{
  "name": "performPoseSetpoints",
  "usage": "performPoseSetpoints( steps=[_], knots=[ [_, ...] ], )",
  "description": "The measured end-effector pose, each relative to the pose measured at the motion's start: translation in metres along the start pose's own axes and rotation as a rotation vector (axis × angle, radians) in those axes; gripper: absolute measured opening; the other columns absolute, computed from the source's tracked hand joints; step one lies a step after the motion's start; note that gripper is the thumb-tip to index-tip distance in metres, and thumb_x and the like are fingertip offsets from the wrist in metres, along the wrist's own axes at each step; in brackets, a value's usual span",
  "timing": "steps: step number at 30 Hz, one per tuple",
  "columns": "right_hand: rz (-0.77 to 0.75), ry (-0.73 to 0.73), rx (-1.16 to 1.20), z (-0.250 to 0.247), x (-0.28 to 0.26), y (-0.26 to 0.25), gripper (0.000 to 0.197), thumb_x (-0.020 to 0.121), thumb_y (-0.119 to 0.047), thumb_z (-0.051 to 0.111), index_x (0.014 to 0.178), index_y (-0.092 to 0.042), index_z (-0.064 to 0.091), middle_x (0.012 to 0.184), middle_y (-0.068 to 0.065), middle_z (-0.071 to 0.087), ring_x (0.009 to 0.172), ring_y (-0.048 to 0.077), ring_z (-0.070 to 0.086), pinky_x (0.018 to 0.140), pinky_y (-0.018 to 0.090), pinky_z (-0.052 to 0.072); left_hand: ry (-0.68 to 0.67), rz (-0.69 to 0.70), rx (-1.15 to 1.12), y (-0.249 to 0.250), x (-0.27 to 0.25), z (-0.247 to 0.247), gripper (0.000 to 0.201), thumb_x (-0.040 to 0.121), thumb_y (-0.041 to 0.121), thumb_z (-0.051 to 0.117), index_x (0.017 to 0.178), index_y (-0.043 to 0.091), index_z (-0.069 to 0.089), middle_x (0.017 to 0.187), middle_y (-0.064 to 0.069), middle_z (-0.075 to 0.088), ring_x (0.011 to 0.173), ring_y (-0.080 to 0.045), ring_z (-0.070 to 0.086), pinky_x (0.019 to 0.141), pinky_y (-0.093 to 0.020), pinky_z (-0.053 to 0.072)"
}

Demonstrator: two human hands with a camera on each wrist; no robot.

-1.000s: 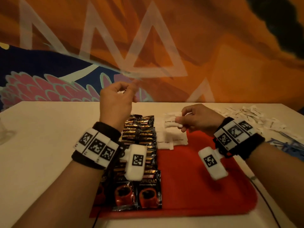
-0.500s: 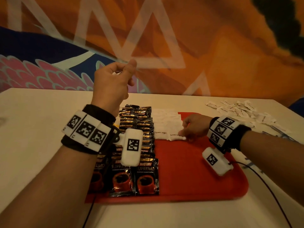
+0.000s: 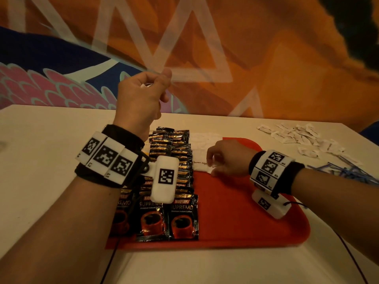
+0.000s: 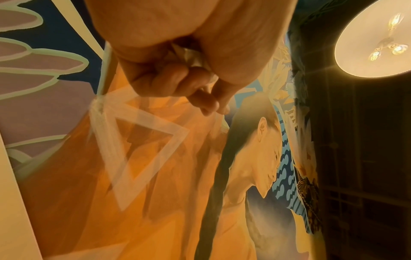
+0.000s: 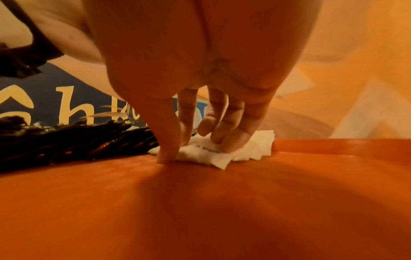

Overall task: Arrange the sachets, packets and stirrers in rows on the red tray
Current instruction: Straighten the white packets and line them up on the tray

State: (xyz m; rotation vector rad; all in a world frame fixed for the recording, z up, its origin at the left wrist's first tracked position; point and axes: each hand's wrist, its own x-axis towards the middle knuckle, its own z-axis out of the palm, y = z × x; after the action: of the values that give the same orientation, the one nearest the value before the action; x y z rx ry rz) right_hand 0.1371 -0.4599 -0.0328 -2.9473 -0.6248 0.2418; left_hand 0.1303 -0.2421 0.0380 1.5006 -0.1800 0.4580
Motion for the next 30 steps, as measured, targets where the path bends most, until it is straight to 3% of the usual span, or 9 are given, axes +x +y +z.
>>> performPoseSetpoints(
  steps=[5, 11, 18, 22, 26, 30],
  knots=[
    [0.027, 0.041, 0.028, 0.001, 0.003, 0.003, 0.023, 0.083, -0.032, 0.078, 0.101, -0.025, 0.066, 0.099, -0.006, 0.056, 0.096, 0.014, 0.053, 0.076, 0.026, 0.040, -0.004, -0.005, 0.011, -0.001, -0.001, 0.001, 0.024, 0.096, 0.036, 0.063, 0.085, 0.015, 0.065, 0.059, 0.007, 0.053, 0.045, -0.006, 0.039, 0.041, -0.020, 0.032],
    [0.034, 0.044, 0.018, 0.002, 0.003, 0.001, 0.040, 0.076, -0.046, 0.080, 0.104, -0.022, 0.066, 0.096, -0.007, 0.055, 0.091, 0.011, 0.051, 0.073, 0.025, 0.039, -0.006, -0.013, 0.022, -0.002, -0.002, 0.002, 0.024, 0.096, 0.036, 0.062, 0.083, 0.016, 0.065, 0.059, 0.006, 0.053, 0.044, -0.006, 0.039, 0.041, -0.020, 0.033],
    [0.012, 0.056, 0.045, 0.003, 0.005, 0.003, 0.023, 0.084, -0.034, 0.076, 0.101, -0.021, 0.068, 0.099, -0.007, 0.058, 0.096, 0.014, 0.055, 0.077, 0.025, 0.044, -0.009, -0.025, 0.045, -0.003, -0.002, 0.004, 0.024, 0.096, 0.037, 0.062, 0.084, 0.017, 0.065, 0.060, 0.007, 0.053, 0.046, -0.006, 0.041, 0.042, -0.019, 0.034],
    [-0.001, 0.132, 0.079, -0.004, 0.003, 0.008, 0.026, 0.081, -0.040, 0.078, 0.099, -0.023, 0.067, 0.094, -0.010, 0.060, 0.091, 0.010, 0.057, 0.069, 0.022, 0.042, -0.020, -0.038, 0.028, -0.003, -0.002, 0.003, 0.026, 0.096, 0.038, 0.061, 0.081, 0.017, 0.064, 0.054, 0.010, 0.050, 0.044, -0.006, 0.037, 0.041, -0.020, 0.031],
    [-0.024, 0.319, 0.206, -0.020, 0.003, 0.010, 0.023, 0.081, -0.037, 0.079, 0.094, -0.022, 0.068, 0.090, -0.009, 0.067, 0.085, 0.007, 0.062, 0.077, 0.025, 0.053, -0.158, -0.203, -0.047, -0.001, -0.004, 0.004, 0.042, 0.097, 0.054, 0.049, 0.091, 0.016, 0.065, 0.054, 0.005, 0.040, 0.041, -0.007, 0.028, 0.040, -0.020, 0.020],
    [-0.079, 0.468, 0.380, -0.039, 0.004, -0.008, 0.016, 0.083, -0.030, 0.078, 0.091, -0.020, 0.068, 0.088, -0.007, 0.070, 0.085, 0.007, 0.066, 0.072, 0.016, 0.050, -0.335, -0.386, -0.076, -0.003, -0.008, 0.006, 0.065, 0.093, 0.072, 0.031, 0.106, 0.014, 0.057, 0.056, 0.001, 0.048, 0.038, -0.007, 0.030, 0.039, -0.017, 0.019]
  ],
)
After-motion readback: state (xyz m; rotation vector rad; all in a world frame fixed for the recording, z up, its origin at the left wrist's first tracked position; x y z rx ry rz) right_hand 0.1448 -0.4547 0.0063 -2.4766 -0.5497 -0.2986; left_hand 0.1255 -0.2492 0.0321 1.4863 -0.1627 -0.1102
